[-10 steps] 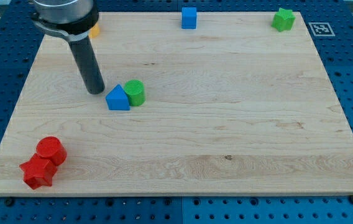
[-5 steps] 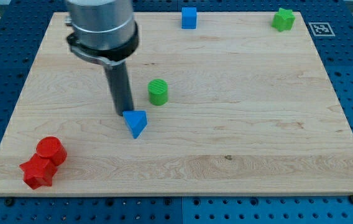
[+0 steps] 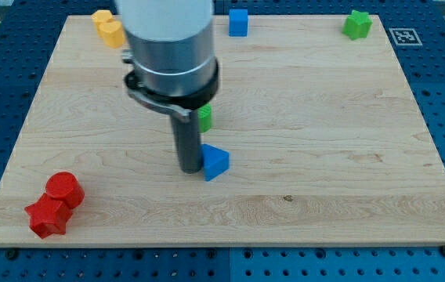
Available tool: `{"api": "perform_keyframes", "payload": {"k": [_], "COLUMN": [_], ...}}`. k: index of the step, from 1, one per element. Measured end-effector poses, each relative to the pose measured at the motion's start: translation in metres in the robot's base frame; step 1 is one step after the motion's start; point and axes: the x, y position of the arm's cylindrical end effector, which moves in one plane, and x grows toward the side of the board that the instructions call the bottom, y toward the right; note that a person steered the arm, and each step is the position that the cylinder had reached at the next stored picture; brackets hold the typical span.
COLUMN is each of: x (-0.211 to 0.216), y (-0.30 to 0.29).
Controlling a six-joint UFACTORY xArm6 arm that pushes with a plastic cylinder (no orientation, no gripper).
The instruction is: Move blue traingle to the right side
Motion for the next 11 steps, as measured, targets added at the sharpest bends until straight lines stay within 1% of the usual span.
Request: {"api": "perform_keyframes", "payload": {"k": [1,3,4,5,7,11], "x": [0.000,0.023,0.028,0.028,0.022,-0.045], "y": [0.044,0.131,0.167,0.179,0.170,0.167]}}
